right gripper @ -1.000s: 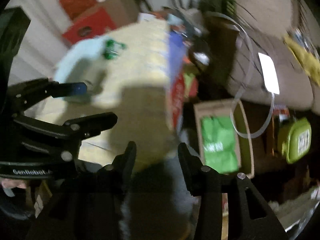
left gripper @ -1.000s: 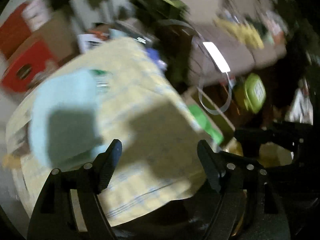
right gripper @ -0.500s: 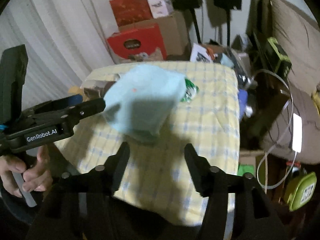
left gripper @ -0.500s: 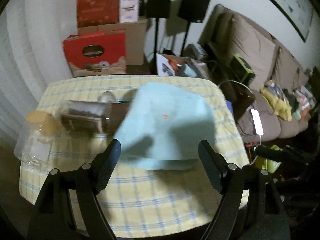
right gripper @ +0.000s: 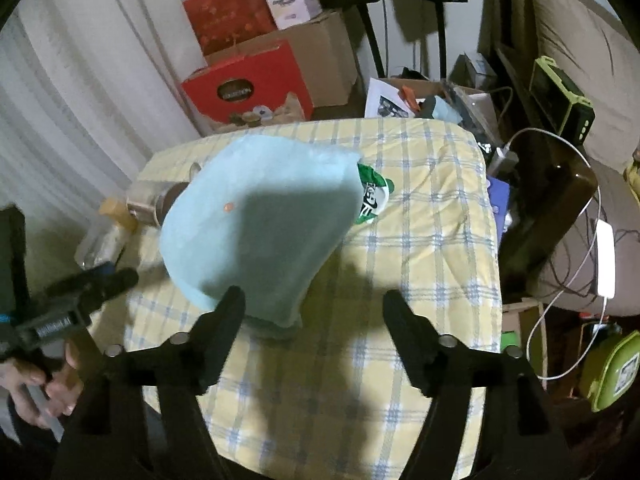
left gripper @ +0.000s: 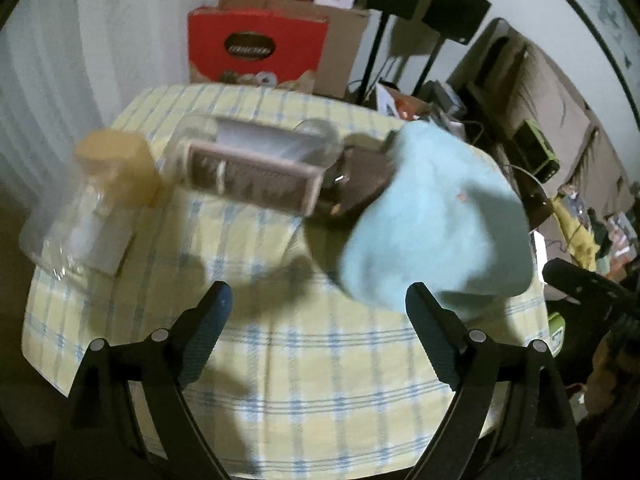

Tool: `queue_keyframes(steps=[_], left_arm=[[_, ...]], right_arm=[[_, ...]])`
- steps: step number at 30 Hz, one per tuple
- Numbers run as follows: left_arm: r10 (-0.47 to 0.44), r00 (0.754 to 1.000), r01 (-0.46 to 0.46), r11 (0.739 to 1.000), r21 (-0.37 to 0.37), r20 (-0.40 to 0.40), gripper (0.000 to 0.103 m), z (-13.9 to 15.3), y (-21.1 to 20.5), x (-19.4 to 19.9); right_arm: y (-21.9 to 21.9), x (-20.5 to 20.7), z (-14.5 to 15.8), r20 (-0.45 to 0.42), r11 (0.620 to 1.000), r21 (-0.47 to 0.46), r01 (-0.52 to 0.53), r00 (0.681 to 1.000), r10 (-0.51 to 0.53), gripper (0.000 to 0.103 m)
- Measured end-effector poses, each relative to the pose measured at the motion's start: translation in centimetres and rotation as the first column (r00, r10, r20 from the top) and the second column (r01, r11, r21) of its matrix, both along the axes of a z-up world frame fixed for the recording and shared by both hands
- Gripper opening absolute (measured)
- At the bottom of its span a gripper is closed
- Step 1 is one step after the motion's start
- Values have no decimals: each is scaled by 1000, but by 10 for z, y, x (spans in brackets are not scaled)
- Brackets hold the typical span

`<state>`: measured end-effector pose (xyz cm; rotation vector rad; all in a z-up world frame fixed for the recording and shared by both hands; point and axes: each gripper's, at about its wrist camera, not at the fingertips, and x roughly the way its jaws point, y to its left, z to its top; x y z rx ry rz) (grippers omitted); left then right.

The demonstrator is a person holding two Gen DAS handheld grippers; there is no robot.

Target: Organize objects

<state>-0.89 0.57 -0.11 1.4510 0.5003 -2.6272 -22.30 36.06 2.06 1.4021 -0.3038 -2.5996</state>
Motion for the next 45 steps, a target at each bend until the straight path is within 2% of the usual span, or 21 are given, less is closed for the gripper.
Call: queue_keyframes(steps=[5, 9, 10, 12, 13, 14, 16, 18, 20, 23, 27, 31, 34, 36, 39, 41, 45], left_arm=[[14, 998, -18, 999, 50, 69, 87, -17, -9, 3], [9, 998, -12, 999, 47, 66, 87, -13, -8, 13], [11, 998, -14, 999, 44, 70, 87, -13, -9, 15], [19, 996, -25, 998, 61, 92, 87, -11, -11, 18], [21, 995, -29, 996, 82, 98, 87, -11, -13, 19], [24, 995, -34, 994, 108, 95, 87, -8, -14, 21], [32, 996, -43, 990, 137, 79, 87, -2, -15, 24], [38, 997, -47, 991, 129, 71, 87, 4, -14, 25], [35, 997, -43, 992, 118, 70, 87, 7, -11, 23], [24, 997, -32, 994, 106, 78, 87, 8, 0, 20], [-3, 993, -2, 999, 47, 121, 87, -2, 22, 18], [22, 993, -27, 999, 39, 113, 87, -7, 28, 22], [34, 993, -34, 999, -8, 114, 87, -8, 31, 22], [40, 993, -38, 999, -19, 112, 87, -9, 31, 21], [49, 992, -48, 999, -10, 119, 87, -14, 29, 21], [44, 990, -46, 999, 8, 137, 87, -19, 30, 22], [25, 988, -25, 1000, -1, 150, 87, -23, 38, 23]], right_arm=[[-12, -14, -7, -7, 999, -31, -36, 999, 36, 75], [-14, -33, -10, -12, 999, -36, -17, 1000, 17, 75], [-15, -37, -11, -7, 999, -30, -14, 1000, 14, 71], [-20, -44, -15, 12, 999, -26, -19, 1000, 19, 56], [-22, -45, -18, 21, 999, -37, -22, 1000, 23, 33], [-24, -42, -19, 18, 997, -72, -38, 999, 39, 26], [-31, -33, -14, -16, 998, -26, -51, 999, 51, 16], [-38, -20, -11, -37, 996, 19, -91, 995, 91, 10], [-38, -5, -14, -25, 991, -29, -127, 992, 126, 7], [-35, 18, -17, -3, 985, -80, -152, 988, 152, 7], [-32, 44, -26, 35, 977, -137, -166, 984, 172, 7], [-32, 66, -38, 82, 977, -92, -194, 976, 202, 13], [-21, 80, -36, 79, 977, -82, -196, 976, 202, 21], [-10, 85, -28, 62, 979, -86, -185, 980, 190, 23], [8, 80, -12, 24, 985, -76, -153, 988, 156, 28], [18, 71, -5, 9, 990, -60, -128, 992, 129, 39], [23, 31, -2, -1, 991, -44, -126, 992, 126, 49]])
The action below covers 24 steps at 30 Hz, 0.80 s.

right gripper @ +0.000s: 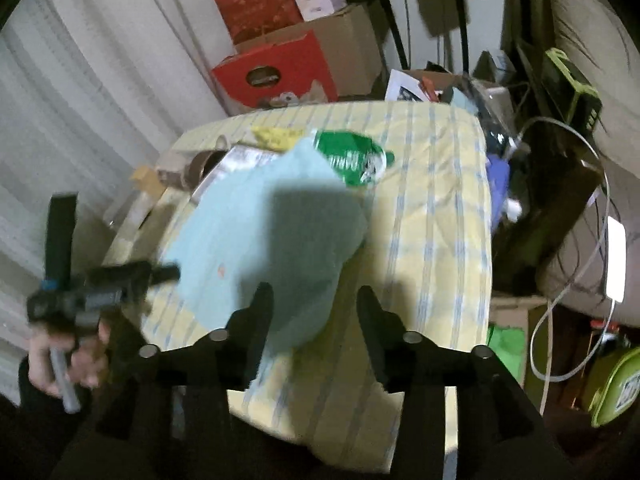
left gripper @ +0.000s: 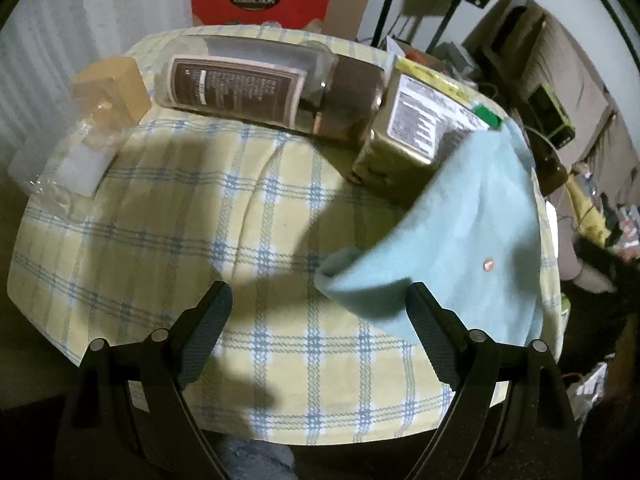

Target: Organize objects

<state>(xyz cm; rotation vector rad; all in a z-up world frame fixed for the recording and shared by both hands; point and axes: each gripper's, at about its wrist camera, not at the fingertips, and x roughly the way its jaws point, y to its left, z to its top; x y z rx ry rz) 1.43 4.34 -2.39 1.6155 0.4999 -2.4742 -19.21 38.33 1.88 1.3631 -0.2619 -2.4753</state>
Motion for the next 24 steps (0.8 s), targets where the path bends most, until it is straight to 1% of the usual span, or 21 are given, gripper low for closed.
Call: queue_keyframes(steps=[1, 2, 3, 6, 8, 9, 10, 11, 12, 14, 15, 16, 17, 20, 23, 24], left_arm=[[-6, 1000, 6, 1000, -4, 0, 87, 1, 1, 0], [-10, 1000, 10, 1000, -8, 1, 87, 1, 1, 0], [-12, 1000, 12, 1000, -14, 3, 87, 2, 1, 0], [-8, 1000, 8, 999, -34, 7, 87, 5, -4, -2], [1, 1000, -1, 999, -33, 8, 87, 4, -7, -2], [9, 1000, -8, 1000, -29, 7, 87, 4, -10, -2], [14, 1000, -14, 1000, -27, 9, 87, 3, -12, -1], [22, 1000, -22, 999, -25, 12, 87, 1, -14, -2], [30, 999, -29, 999, -23, 16, 87, -1, -15, -2], [37, 999, -36, 999, -19, 23, 87, -5, -18, -1], [37, 999, -37, 999, -17, 26, 87, -5, -17, -1], [38, 999, -38, 999, -18, 28, 87, -6, -17, -1], [38, 999, -37, 999, -21, 27, 87, -6, -16, -1], [32, 999, -32, 999, -30, 22, 87, -5, -14, 0], [32, 999, -31, 999, -42, 13, 87, -3, -12, 1], [34, 999, -33, 998, -47, 12, 87, -2, -11, 1]], right_arm=[[1, -6, 0, -4, 1000, 0, -5, 1000, 5, 56], [-1, -17, -2, -7, 1000, -3, -20, 1000, 20, 66], [-4, -30, -7, -9, 999, -6, -37, 999, 37, 69], [-9, -58, -15, -36, 999, 13, -47, 998, 47, 70], [-11, -69, -20, -28, 998, -9, -58, 998, 57, 70], [-13, -72, -23, -18, 996, -34, -80, 997, 79, 70], [-14, -73, -24, -15, 995, -45, -93, 996, 93, 67], [-17, -73, -25, -18, 992, -54, -112, 994, 111, 60], [-19, -70, -24, -31, 990, -57, -130, 991, 128, 55], [-24, -64, -24, -47, 986, -63, -156, 987, 153, 34], [-25, -63, -23, -55, 985, -66, -160, 986, 157, 29], [-26, -61, -22, -61, 984, -71, -164, 985, 160, 18], [-28, -57, -21, -65, 983, -74, -169, 984, 164, 13], [-30, -45, -16, -60, 986, -48, -160, 986, 157, 7], [-24, -31, -8, -82, 990, -33, -137, 988, 134, 6], [-18, -25, -4, -92, 994, -13, -107, 990, 105, 6]])
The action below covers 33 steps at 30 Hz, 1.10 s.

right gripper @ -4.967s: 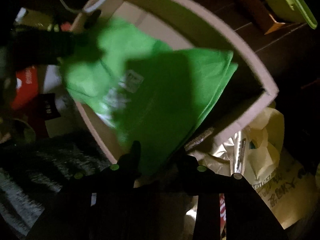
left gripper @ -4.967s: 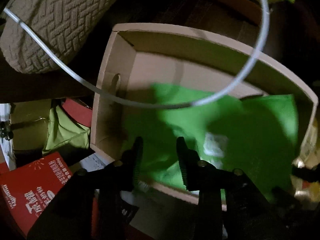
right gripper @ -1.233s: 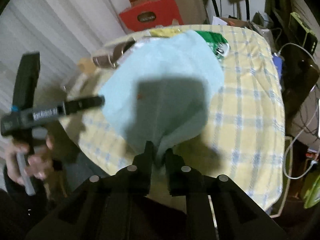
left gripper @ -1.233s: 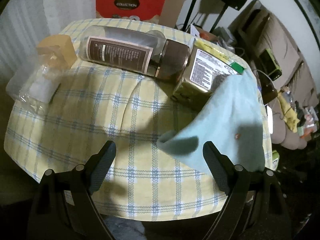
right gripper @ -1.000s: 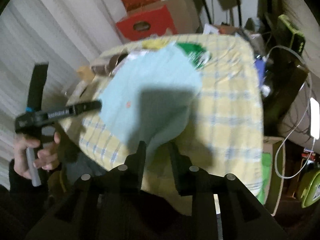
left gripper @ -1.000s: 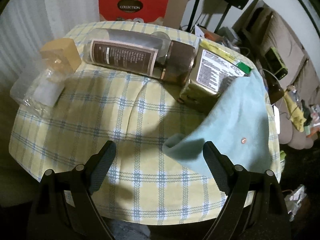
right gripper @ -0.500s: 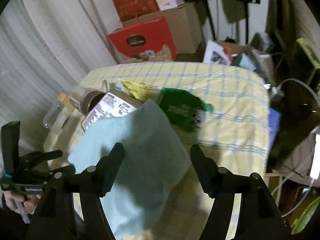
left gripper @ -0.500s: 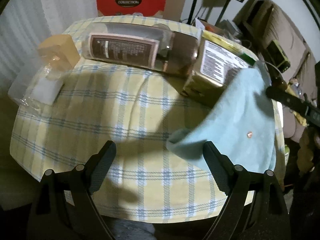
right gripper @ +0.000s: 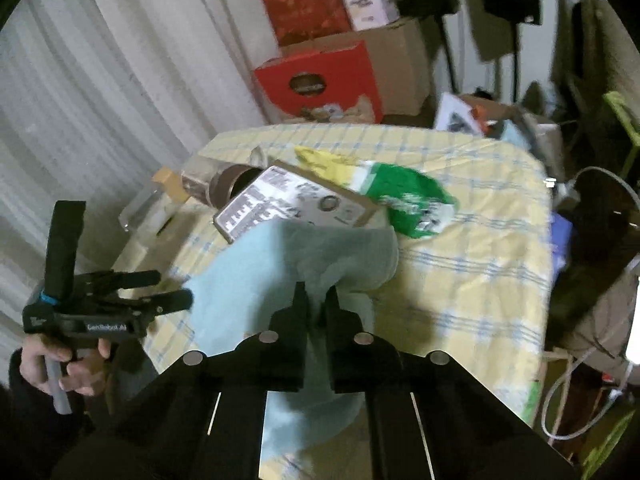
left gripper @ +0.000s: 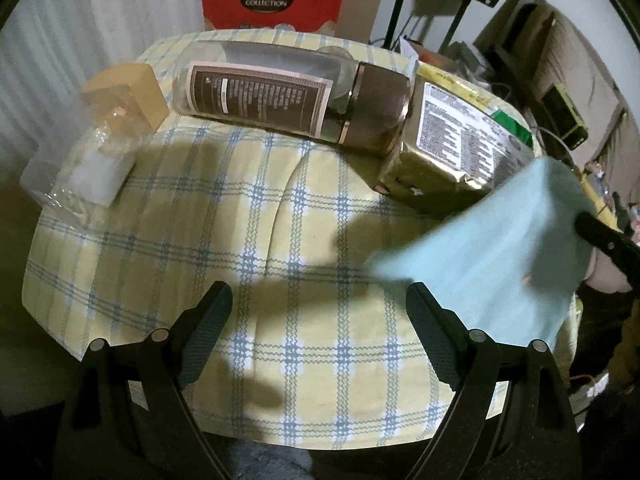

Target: Organize objects

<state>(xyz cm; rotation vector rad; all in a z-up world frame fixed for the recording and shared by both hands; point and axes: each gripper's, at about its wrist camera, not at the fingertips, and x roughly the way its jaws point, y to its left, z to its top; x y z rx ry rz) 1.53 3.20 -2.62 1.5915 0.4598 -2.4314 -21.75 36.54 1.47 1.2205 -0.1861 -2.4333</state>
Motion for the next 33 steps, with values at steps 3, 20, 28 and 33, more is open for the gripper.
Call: queue_keyframes(steps=[3, 20, 28, 33], left_arm=[[2, 1000, -2, 1000, -8, 6, 87, -1, 3, -2], [-106, 994, 106, 994, 12, -7, 87, -2, 66, -37], [-205, 974, 214, 972, 92, -99, 77, 1, 103, -62], [-265, 962, 270, 960, 77, -73, 19, 0, 118, -66]], right_arm=[[24, 8, 3, -28, 988, 85, 132, 991, -130, 6], [90, 21, -48, 93, 929, 131, 345, 929, -358, 6], [92, 23, -49, 88, 936, 112, 335, 935, -345, 7], [96, 24, -50, 96, 937, 73, 342, 933, -348, 7]])
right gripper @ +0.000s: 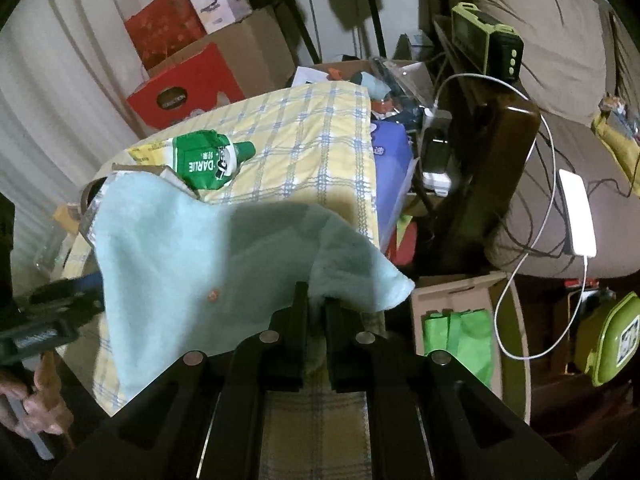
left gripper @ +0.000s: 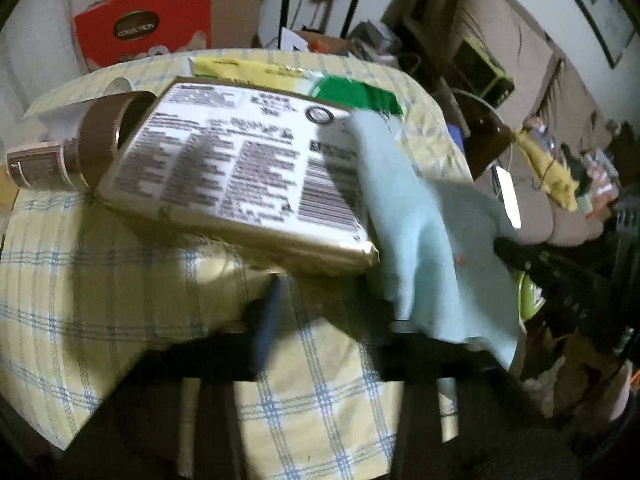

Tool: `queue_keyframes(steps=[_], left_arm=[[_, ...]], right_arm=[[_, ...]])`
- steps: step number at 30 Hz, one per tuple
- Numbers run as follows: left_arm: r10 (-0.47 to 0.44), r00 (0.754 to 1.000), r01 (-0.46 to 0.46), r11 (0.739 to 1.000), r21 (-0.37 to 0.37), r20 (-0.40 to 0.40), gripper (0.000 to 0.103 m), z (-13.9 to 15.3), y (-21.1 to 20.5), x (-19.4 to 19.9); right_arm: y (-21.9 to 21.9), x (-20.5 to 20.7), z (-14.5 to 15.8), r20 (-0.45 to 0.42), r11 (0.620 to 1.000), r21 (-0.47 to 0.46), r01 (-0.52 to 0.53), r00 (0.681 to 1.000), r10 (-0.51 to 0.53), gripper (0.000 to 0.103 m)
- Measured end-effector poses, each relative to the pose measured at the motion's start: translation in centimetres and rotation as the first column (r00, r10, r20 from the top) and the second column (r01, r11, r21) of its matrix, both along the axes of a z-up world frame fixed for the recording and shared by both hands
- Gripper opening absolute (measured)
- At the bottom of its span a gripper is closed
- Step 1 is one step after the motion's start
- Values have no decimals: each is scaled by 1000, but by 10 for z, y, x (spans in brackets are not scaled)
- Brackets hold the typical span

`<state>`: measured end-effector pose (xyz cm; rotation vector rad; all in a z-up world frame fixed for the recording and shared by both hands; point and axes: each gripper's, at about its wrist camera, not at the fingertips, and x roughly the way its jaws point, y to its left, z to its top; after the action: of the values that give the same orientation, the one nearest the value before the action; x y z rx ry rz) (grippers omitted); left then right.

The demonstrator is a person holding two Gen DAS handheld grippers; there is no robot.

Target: Organize objects

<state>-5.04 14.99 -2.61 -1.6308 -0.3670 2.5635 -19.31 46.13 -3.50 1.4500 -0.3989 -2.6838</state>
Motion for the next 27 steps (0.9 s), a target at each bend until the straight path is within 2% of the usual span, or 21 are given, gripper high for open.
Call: queue_keyframes(steps=[1, 2, 7, 12, 14, 16, 18, 19, 22, 23, 27], left_arm=[[-16, 1000, 16, 1000, 8, -2, 4, 1, 1, 2], [-24, 1000, 24, 1000, 7, -7, 0, 4, 0, 5], [-2, 998, -1, 999, -42, -60, 0, 31, -23, 28], [70, 993, -78, 993, -84, -98, 0, 61, -68, 51], [87, 991, -97, 991, -95, -105, 0, 63, -78, 54], [78, 994, -84, 992, -95, -73, 0, 56, -76, 48], [52, 998, -56, 994, -97, -40, 4, 47, -66, 44], [32, 999, -35, 994, -99, -35, 10, 43, -58, 43], [-10, 999, 3, 988, -157, -42, 44, 33, -28, 36], [-22, 998, 12, 984, -180, -54, 47, 31, -18, 33], [-61, 997, 50, 976, -214, -46, 49, 24, 5, 25]], right_arm=[[-1, 1, 1, -1, 1000, 0, -1, 1000, 1, 7], [-2, 2, 3, -4, 1000, 0, -4, 1000, 4, 7], [-12, 11, 22, -38, 995, -68, -70, 997, 67, 7], [-35, 20, 46, -75, 984, -83, -156, 986, 150, 7], [-43, 21, 52, -86, 980, -91, -179, 981, 171, 7], [-52, 21, 57, -95, 978, -79, -196, 978, 188, 7], [-54, 22, 56, -87, 981, -45, -189, 979, 185, 7], [-54, 21, 53, -76, 984, -26, -178, 982, 175, 7], [-46, 22, 46, -43, 989, -26, -143, 989, 142, 7], [-43, 23, 44, -35, 990, -41, -135, 990, 133, 7], [-37, 28, 44, -29, 990, -40, -133, 991, 132, 7]])
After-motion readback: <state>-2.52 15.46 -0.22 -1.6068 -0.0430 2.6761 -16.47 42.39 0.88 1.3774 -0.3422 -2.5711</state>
